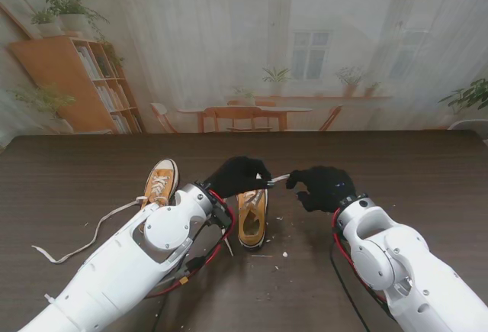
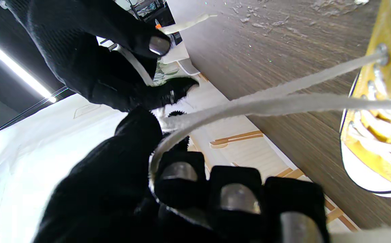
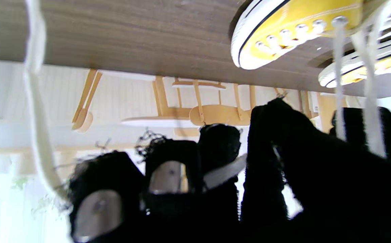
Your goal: Tie the shoelaces into a bow on the shoes
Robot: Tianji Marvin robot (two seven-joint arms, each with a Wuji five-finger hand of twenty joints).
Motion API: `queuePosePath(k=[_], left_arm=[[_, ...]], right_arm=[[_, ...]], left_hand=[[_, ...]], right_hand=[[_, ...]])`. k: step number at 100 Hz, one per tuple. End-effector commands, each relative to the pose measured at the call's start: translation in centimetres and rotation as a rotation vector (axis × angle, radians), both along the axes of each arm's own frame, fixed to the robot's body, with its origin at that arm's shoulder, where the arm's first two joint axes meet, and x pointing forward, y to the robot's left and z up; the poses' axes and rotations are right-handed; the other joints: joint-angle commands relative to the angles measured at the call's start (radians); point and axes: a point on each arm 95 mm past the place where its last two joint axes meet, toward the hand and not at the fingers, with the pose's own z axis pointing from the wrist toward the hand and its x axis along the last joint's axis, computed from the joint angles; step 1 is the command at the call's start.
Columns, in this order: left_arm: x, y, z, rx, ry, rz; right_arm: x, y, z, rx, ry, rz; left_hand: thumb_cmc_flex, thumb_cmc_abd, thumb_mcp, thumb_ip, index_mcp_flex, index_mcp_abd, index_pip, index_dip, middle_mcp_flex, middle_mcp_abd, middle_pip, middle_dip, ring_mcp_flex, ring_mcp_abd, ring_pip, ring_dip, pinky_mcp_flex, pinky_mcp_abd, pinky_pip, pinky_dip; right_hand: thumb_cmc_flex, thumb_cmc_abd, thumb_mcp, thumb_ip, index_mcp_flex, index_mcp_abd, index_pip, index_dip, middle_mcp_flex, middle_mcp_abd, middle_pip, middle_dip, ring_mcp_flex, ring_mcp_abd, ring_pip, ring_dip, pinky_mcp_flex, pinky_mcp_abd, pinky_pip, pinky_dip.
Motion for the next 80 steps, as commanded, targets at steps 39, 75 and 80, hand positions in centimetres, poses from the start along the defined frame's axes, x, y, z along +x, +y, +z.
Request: queuePosePath(k=[39, 75, 80], left_arm=[[-0.6, 0.4, -0.2, -0.010, 0.027, -0.019], [-1.0, 1.0, -0.2, -0.009, 0.018, -0.014], [-1.1, 1.1, -0.2, -0.009, 0.016, -0.012]], right_arm=[[1.0, 1.3, -2.2, 0.041, -0.101, -0.086], [0.8, 1.3, -2.2, 0.108, -0.119, -0.062], [0.7, 1.4, -2.1, 0.113, -0.128, -0.062]], left_hand=[[0.039, 0.024, -0.038, -0.016, 0.036, -0.061, -0.001, 0.023, 0.052, 0.008, 0.039, -0.016, 0.031, 0.030, 0.036, 0.006, 0.025, -0.105, 0.256, 0.008], [0.033, 0.026, -0.042, -0.009, 0.032, -0.071, -0.007, 0.023, 0.053, 0.000, 0.037, -0.016, 0.031, 0.018, 0.033, 0.005, 0.026, -0.115, 0.256, 0.007], [0.031, 0.026, -0.042, -0.007, 0.032, -0.075, -0.006, 0.025, 0.053, -0.003, 0.037, -0.015, 0.031, 0.014, 0.034, 0.005, 0.026, -0.119, 0.256, 0.007]], right_hand=[[-0.098, 0.073, -0.032, -0.028, -0.438, 0.051, -0.032, 0.079, -0.349, 0.005, -0.033, -0.083, -0.087, 0.086, -0.371, -0.211, -0.366, 0.027, -0.228, -0.001], [-0.294, 0.126, -0.079, 0.051, -0.592, -0.069, -0.188, -0.079, -0.859, 0.080, -0.565, -0.549, -0.733, 0.158, -1.264, -0.457, -1.014, -0.073, -0.924, -0.360], [-0.301, 0.123, -0.081, 0.052, -0.586, -0.086, -0.235, -0.103, -0.878, 0.078, -0.593, -0.562, -0.759, 0.162, -1.313, -0.485, -1.038, -0.079, -0.960, -0.389]])
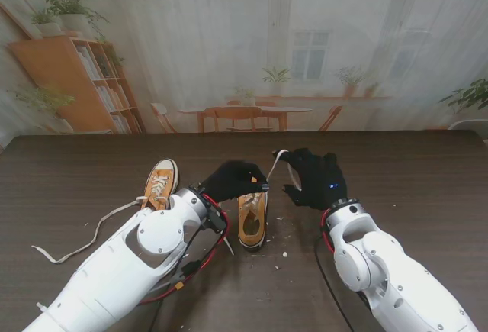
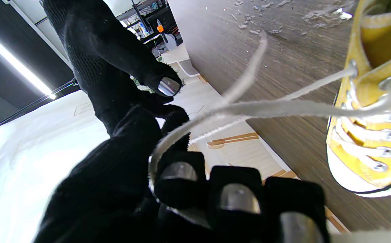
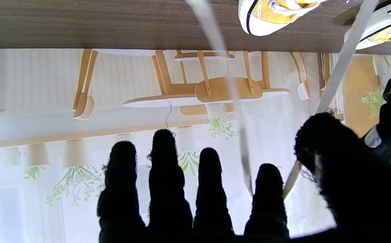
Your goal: Tie the shoelaces into a bow on the shoes
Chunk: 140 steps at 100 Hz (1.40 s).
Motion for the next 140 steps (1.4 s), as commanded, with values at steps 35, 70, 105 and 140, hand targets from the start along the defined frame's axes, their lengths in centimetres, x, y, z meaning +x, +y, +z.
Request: queuePosePath(k=[35, 70, 105, 140], left_arm=[[-1.5, 2.4, 0.5, 0.022, -0.040, 0.043], [-2.5, 5.6, 1.1, 0.041, -0.063, 0.118], [-2.8, 6.9, 1.7, 0.027, -0.084, 0.168], [-2.5, 6.7, 3.8, -0.028, -0.137, 0.183]], right_arm=[[-1.2, 0.1, 0.2, 0.039, -0.032, -0.082], [-1.3, 0.4, 0.3, 0.309, 0.007, -0.081], [-1.1, 0.6, -0.9, 0.612, 0.115, -0.012], [-0.3, 1.6, -2.2, 1.256, 0.310, -0.022]], left_hand=[[0.026, 0.025, -0.047, 0.014, -0.051, -0.034, -0.124, -0.056, 0.042, -0.023, 0.042, -0.006, 0.032, -0.012, 0.034, 0.002, 0.028, -0.146, 0.256, -0.001], [0.027, 0.031, -0.050, 0.015, -0.043, -0.027, -0.137, -0.043, 0.042, -0.028, 0.044, -0.006, 0.032, -0.016, 0.035, 0.002, 0.028, -0.150, 0.256, 0.001], [0.039, 0.037, -0.048, 0.018, -0.034, -0.026, -0.140, -0.036, 0.044, -0.026, 0.044, -0.008, 0.032, -0.014, 0.035, 0.002, 0.028, -0.148, 0.256, 0.002], [0.054, 0.053, -0.047, 0.002, -0.024, -0.033, -0.128, -0.024, 0.044, -0.024, 0.045, -0.008, 0.032, -0.011, 0.035, 0.002, 0.027, -0.137, 0.256, 0.000]], right_hand=[[-0.087, 0.020, -0.072, 0.026, -0.024, -0.148, -0.138, 0.071, -0.110, 0.016, 0.069, 0.017, 0.055, 0.030, 0.000, -0.002, 0.043, 0.010, 0.057, -0.067], [-0.026, -0.052, 0.020, 0.020, -0.043, 0.020, 0.137, 0.069, 0.196, -0.049, 0.445, 0.381, 0.213, -0.037, 0.595, 0.231, 0.296, -0.019, 0.437, 0.172], [-0.003, -0.084, 0.067, 0.019, -0.031, 0.083, 0.196, 0.092, 0.296, -0.068, 0.049, 0.036, 0.212, -0.050, 0.128, 0.045, 0.179, -0.032, 0.144, -0.031], [0.035, -0.114, 0.068, 0.023, 0.158, 0.058, 0.216, 0.130, 0.347, -0.038, -0.064, -0.011, 0.184, -0.052, -0.029, -0.039, 0.080, -0.119, 0.035, -0.181]])
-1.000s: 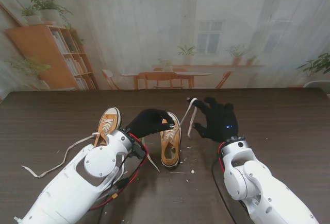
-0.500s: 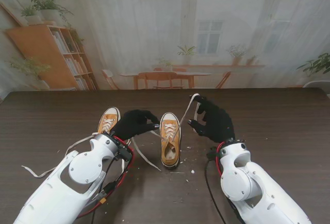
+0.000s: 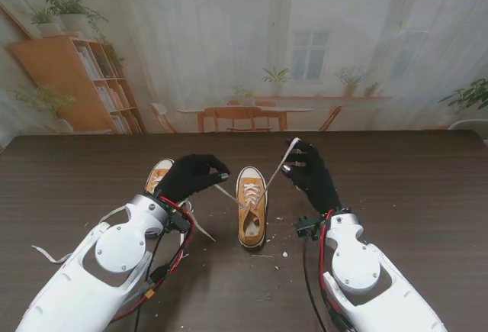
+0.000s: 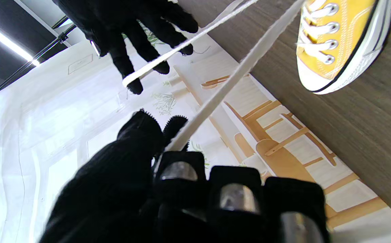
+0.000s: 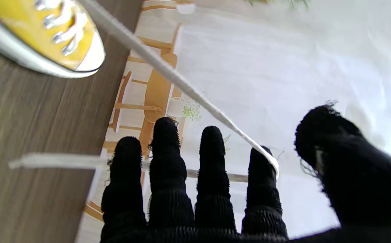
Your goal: Tie the shoelaces into a bow on the shoes
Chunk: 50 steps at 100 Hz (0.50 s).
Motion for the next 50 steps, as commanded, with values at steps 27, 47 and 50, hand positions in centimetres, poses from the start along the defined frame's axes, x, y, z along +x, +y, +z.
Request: queuePosePath(k=[27, 47, 50], left_arm=[[0.4, -0.8, 2.0, -0.030, -0.033, -0.025], [0.8, -0.7, 2.7, -0.052, -0.038, -0.027], [0.9, -0.7, 2.9, -0.053, -0.037, -0.030]], right_arm=[[0.9, 1.7, 0.1, 0.345, 0.149, -0.074], [1.2, 2.4, 0.5, 0.474, 0.230, -0.068], [1.3, 2.5, 0.5, 0.468, 0.237, -0.067]], left_hand=[[0.033, 0.018, -0.020, 0.002, 0.004, -0.037, 0.014, 0.014, 0.044, -0.024, 0.045, -0.008, 0.032, -0.007, 0.035, 0.001, 0.027, -0.134, 0.255, 0.000], [0.037, 0.021, -0.020, 0.001, 0.007, -0.038, 0.017, 0.014, 0.047, -0.024, 0.045, -0.008, 0.032, -0.004, 0.035, 0.002, 0.027, -0.132, 0.255, 0.001], [0.037, 0.021, -0.020, 0.001, 0.006, -0.038, 0.018, 0.013, 0.047, -0.024, 0.045, -0.008, 0.032, -0.004, 0.036, 0.002, 0.027, -0.132, 0.255, 0.002]], right_hand=[[0.074, -0.075, 0.055, 0.025, 0.362, 0.107, 0.061, 0.075, 0.252, 0.059, 0.022, -0.010, 0.170, 0.000, 0.051, -0.003, 0.081, -0.048, 0.087, -0.035], [0.143, -0.137, 0.051, -0.111, 0.501, 0.107, 0.189, 0.005, 0.421, 0.089, 0.111, 0.013, 0.333, 0.052, 0.160, 0.069, 0.214, 0.061, 0.209, -0.007], [0.147, -0.141, 0.051, -0.115, 0.508, 0.108, 0.200, 0.001, 0.440, 0.092, 0.133, 0.021, 0.365, 0.064, 0.194, 0.089, 0.248, 0.094, 0.246, 0.011]])
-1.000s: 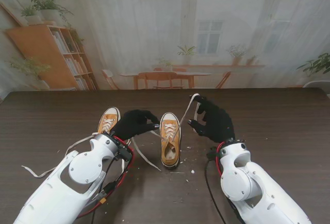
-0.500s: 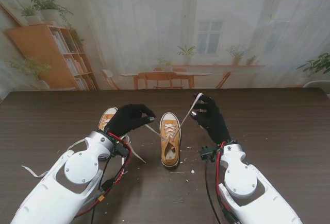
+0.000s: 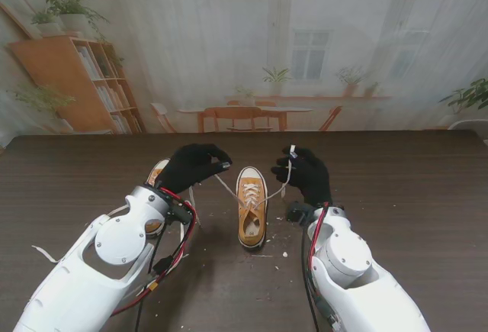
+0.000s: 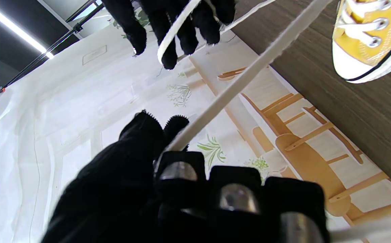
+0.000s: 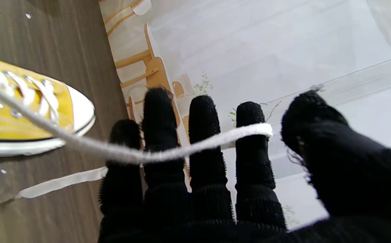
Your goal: Tie the shoelaces into a bow on the shoes
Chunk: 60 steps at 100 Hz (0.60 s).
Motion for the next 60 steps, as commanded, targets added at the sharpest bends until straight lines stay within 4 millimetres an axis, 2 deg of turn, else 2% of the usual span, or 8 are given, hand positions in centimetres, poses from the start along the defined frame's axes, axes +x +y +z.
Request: queuePosePath(k=[1, 3, 12, 19, 26, 33, 41, 60], left_arm=[[0.3, -0.3, 1.1, -0.001, -0.013, -0.020], [0.4, -0.3, 1.2, -0.003, -0.014, -0.022], [1.1, -0.4, 1.9, -0.004, -0.026, -0.043], [1.9, -0.6, 2.6, -0.007, -0.034, -0.068], [2.6, -0.8, 3.3, -0.011, -0.042, -0.091], [3.4, -1.1, 3.9, -0.013, -0.052, -0.114], [4.2, -1.6, 4.7, -0.023, -0.062, -0.141], [6.0, -2.8, 6.6, -0.037, -0.106, -0.191]], right_arm=[[0.2, 0.7, 0.8, -0.023, -0.009, 0.027], [0.3, 0.7, 0.8, -0.035, -0.008, 0.030], [0.7, 0.9, 0.8, -0.101, -0.011, 0.048], [1.0, 1.1, 0.9, -0.146, -0.017, 0.057], [1.3, 1.3, 1.0, -0.180, -0.025, 0.064], [1.6, 1.6, 1.1, -0.217, -0.031, 0.066], [1.9, 1.9, 1.1, -0.258, -0.038, 0.068], [2.6, 2.4, 0.8, -0.374, -0.071, 0.069]], left_hand=[[0.028, 0.009, -0.020, 0.001, 0.006, -0.038, 0.010, 0.013, 0.047, -0.024, 0.045, -0.008, 0.032, -0.004, 0.036, 0.002, 0.027, -0.132, 0.255, 0.002], [0.028, 0.008, -0.020, 0.001, 0.006, -0.037, 0.011, 0.014, 0.047, -0.024, 0.045, -0.008, 0.032, -0.004, 0.036, 0.002, 0.027, -0.132, 0.255, 0.002], [0.027, 0.009, -0.021, 0.001, 0.007, -0.039, 0.012, 0.013, 0.047, -0.024, 0.045, -0.008, 0.032, -0.004, 0.036, 0.002, 0.027, -0.131, 0.255, 0.003], [0.027, 0.010, -0.021, 0.000, 0.007, -0.039, 0.013, 0.013, 0.048, -0.025, 0.045, -0.008, 0.032, -0.004, 0.036, 0.002, 0.027, -0.132, 0.255, 0.003], [0.026, 0.011, -0.022, 0.000, 0.006, -0.041, 0.014, 0.013, 0.048, -0.025, 0.044, -0.008, 0.032, -0.005, 0.036, 0.002, 0.027, -0.133, 0.255, 0.004], [0.025, 0.013, -0.022, -0.001, 0.006, -0.043, 0.015, 0.013, 0.048, -0.028, 0.044, -0.007, 0.032, -0.006, 0.037, 0.002, 0.028, -0.135, 0.255, 0.005], [0.025, 0.013, -0.022, -0.001, 0.006, -0.045, 0.017, 0.014, 0.049, -0.029, 0.044, -0.007, 0.032, -0.008, 0.038, 0.003, 0.028, -0.136, 0.255, 0.006], [0.022, 0.013, -0.021, -0.002, 0.006, -0.050, 0.020, 0.013, 0.052, -0.033, 0.044, -0.007, 0.032, -0.013, 0.040, 0.004, 0.029, -0.141, 0.255, 0.010]], right_hand=[[0.031, -0.038, 0.022, -0.042, 0.041, -0.007, 0.038, -0.028, 0.061, 0.006, 0.065, 0.027, 0.098, 0.026, 0.086, 0.053, 0.080, 0.072, 0.099, 0.051], [0.031, -0.036, 0.019, -0.044, 0.043, -0.014, 0.045, -0.025, 0.073, -0.001, 0.101, 0.046, 0.131, 0.035, 0.135, 0.079, 0.134, 0.113, 0.154, 0.084], [0.044, -0.048, 0.013, -0.050, 0.044, -0.037, 0.072, -0.020, 0.102, -0.033, 0.232, 0.134, 0.205, 0.039, 0.334, 0.166, 0.278, 0.173, 0.330, 0.216], [0.064, -0.066, 0.019, -0.051, 0.037, -0.049, 0.093, -0.022, 0.116, -0.063, 0.360, 0.227, 0.219, 0.020, 0.571, 0.241, 0.376, 0.148, 0.499, 0.343], [0.086, -0.091, 0.033, -0.054, 0.036, -0.068, 0.131, -0.021, 0.124, -0.089, 0.430, 0.291, 0.222, -0.008, 0.727, 0.257, 0.436, 0.099, 0.599, 0.410], [0.120, -0.119, 0.070, -0.052, 0.091, -0.088, 0.182, -0.003, 0.160, -0.100, 0.462, 0.321, 0.258, -0.022, 0.812, 0.249, 0.504, 0.078, 0.665, 0.433], [0.123, -0.088, 0.066, -0.056, 0.160, -0.103, 0.230, 0.029, 0.202, -0.095, 0.476, 0.336, 0.282, -0.021, 0.859, 0.247, 0.548, 0.088, 0.697, 0.437], [0.048, -0.049, 0.073, -0.070, 0.225, -0.031, 0.240, 0.053, 0.309, -0.084, 0.476, 0.385, 0.279, -0.003, 0.960, 0.292, 0.634, 0.165, 0.714, 0.421]])
